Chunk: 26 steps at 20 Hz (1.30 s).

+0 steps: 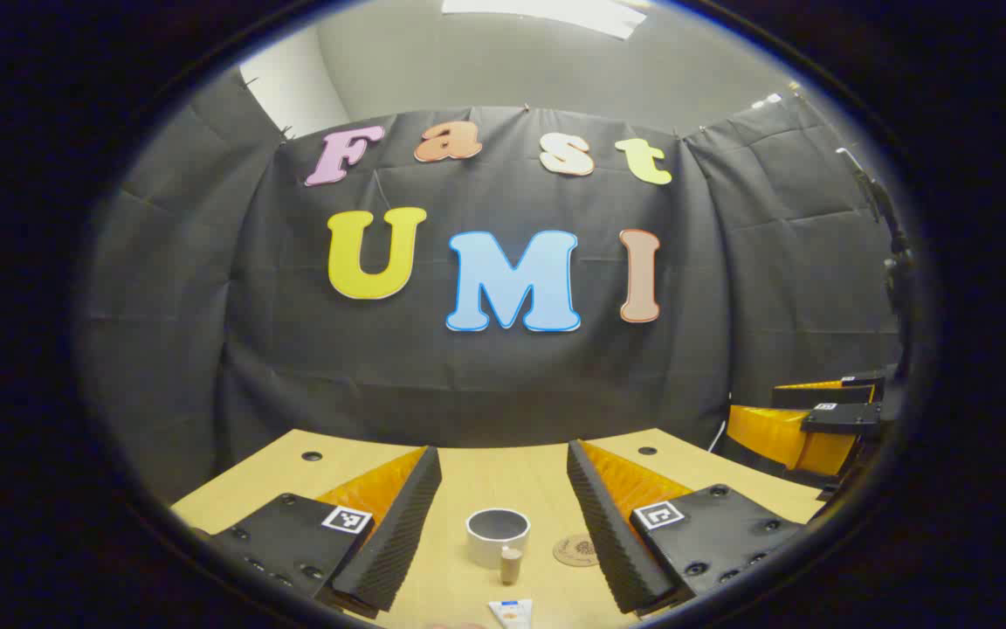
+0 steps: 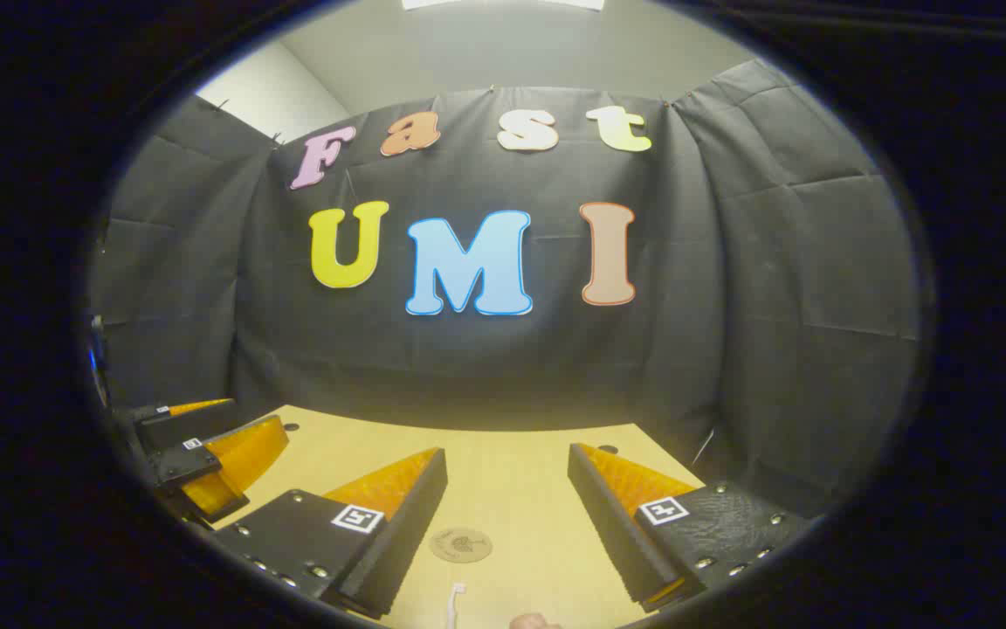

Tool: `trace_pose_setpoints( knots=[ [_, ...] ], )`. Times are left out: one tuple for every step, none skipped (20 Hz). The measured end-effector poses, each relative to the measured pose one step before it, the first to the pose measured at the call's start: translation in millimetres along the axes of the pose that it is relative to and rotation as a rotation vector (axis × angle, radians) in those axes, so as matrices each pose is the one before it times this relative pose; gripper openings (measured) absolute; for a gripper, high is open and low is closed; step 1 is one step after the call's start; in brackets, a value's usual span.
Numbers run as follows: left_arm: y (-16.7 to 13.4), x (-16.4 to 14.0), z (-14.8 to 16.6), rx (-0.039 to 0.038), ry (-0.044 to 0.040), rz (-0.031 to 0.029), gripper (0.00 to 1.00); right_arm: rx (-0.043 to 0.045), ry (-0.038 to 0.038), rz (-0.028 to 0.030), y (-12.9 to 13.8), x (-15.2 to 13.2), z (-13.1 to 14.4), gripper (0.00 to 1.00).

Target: Put the toothbrush and toothpaste on the desktop into the cup, then pick up the cup and place it on the coaster on the desktop.

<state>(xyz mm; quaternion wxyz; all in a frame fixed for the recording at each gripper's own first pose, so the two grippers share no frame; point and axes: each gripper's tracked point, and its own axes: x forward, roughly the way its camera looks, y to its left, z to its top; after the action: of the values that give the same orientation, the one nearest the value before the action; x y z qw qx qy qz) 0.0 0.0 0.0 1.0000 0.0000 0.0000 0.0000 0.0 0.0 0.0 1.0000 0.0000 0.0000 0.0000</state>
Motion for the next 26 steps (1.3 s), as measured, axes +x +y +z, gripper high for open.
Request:
trace_pose_setpoints(
  knots=[
    [-1.20,-0.34,-1.27,-0.01341,0.00501,0.00064,0.93,-0.00247,0.00589,0.00169,-0.89,-0.16,-1.43,0.91],
    [-1.71,0.58,0.52,-0.01411,0.00131,-0.00037,0.93,-0.00115,0.01100,-0.00188,-1.26,-1.48,-0.20,0.91],
    [-1.42,0.49,3.89,-0.01129,-0.00271,0.00017,0.93,-0.00163,0.00936,-0.00210,-1.66,-2.02,-0.58,0.91],
    [-1.57,0.97,3.53,-0.00378,-0.00313,-0.00272,0.93,-0.00031,0.00266,-0.00595,-1.82,-1.54,1.35,0.91],
    [-1.23,-1.39,2.02,0.00835,-0.00115,0.00205,0.93,-0.00582,0.00508,-0.00375,-2.08,-0.93,0.60,0.91],
    [-1.92,1.28,1.75,0.00874,-0.00275,0.00128,0.93,-0.00640,0.00274,0.00013,-0.68,-1.49,-1.10,0.91],
    [-0.13,1.15,1.25,0.00541,0.00065,0.00192,0.93,-0.00657,0.00405,-0.00046,-1.07,-1.25,-0.70,0.91],
    [-1.34,-1.89,-1.38,0.00132,0.00306,-0.00095,0.93,-0.00439,0.00870,-0.00158,-1.11,-0.37,-2.55,0.91],
    [-1.91,-1.23,-0.54,-0.00011,0.00407,-0.00224,0.93,-0.00056,0.00979,-0.00059,-1.06,-0.65,-2.39,0.91],
    [-1.60,-1.00,-2.29,0.00179,0.00711,0.00025,0.93,0.00273,0.01047,0.00315,0.72,-0.87,-2.90,0.91],
    [-0.77,-0.76,-0.90,0.00070,0.00493,-0.00026,0.93,0.00467,0.01283,0.00397,1.08,0.44,-3.03,0.91],
    [-0.95,-0.93,-0.79,-0.00007,0.00306,-0.00030,0.93,0.00353,0.01320,0.00192,0.27,-0.85,-3.83,0.91],
    [-0.95,-0.55,-1.84,0.00159,0.00470,-0.00006,0.93,0.00187,0.00981,0.00162,-0.07,0.00,-2.67,0.91],
    [-0.69,-1.67,-2.27,0.00123,0.00883,0.00163,0.93,0.00005,0.00852,0.00004,1.03,1.20,-2.59,0.91],
    [1.61,-0.43,-6.20,-0.00256,0.02110,0.00541,0.93,-0.00267,0.01518,0.00046,0.31,0.97,-4.37,0.91],
    [-0.08,0.66,-5.79,-0.00558,0.01921,0.00071,0.93,-0.00452,0.01541,0.00216,0.72,1.35,-4.16,0.91],
    [-1.05,1.54,-8.35,-0.00758,0.02878,-0.00172,0.93,-0.00530,0.02374,0.00101,1.46,2.05,-6.92,0.91],
    [1.37,1.33,-7.83,-0.00917,0.03023,0.00248,0.93,-0.00658,0.02890,0.00213,1.73,1.57,-6.76,0.91],
    [0.36,1.13,-9.51,-0.01009,0.03178,0.00312,0.93,-0.00482,0.02683,0.00126,0.75,2.09,-6.72,0.91],
    [1.85,1.82,-8.34,-0.01183,0.03209,0.00033,0.93,-0.00329,0.02266,0.00347,1.52,1.81,-4.76,0.91],
    [-0.29,2.13,-8.45,-0.01064,0.03153,0.00197,0.93,-0.00256,0.02174,0.00353,1.75,2.99,-6.53,0.91],
    [1.54,1.14,-7.61,-0.00812,0.02919,0.00883,0.93,-0.00027,0.02113,0.00450,1.52,2.69,-5.26,0.91],
    [4.27,1.90,-8.49,-0.00517,0.02772,0.00501,0.93,0.00357,0.02038,0.00542,2.34,2.05,-6.40,0.91],
    [2.45,1.71,-5.41,-0.00159,0.01954,0.00573,0.93,0.00492,0.01939,0.00447,1.72,2.33,-4.02,0.91],
    [2.08,1.49,-5.55,0.00005,0.01559,0.00616,0.93,0.00264,0.02375,0.00060,0.99,4.23,-5.87,0.91],
    [3.12,1.87,-4.19,0.00149,0.01440,0.00667,0.93,0.00088,0.02331,-0.00015,0.28,3.86,-4.36,0.91]
  ],
)
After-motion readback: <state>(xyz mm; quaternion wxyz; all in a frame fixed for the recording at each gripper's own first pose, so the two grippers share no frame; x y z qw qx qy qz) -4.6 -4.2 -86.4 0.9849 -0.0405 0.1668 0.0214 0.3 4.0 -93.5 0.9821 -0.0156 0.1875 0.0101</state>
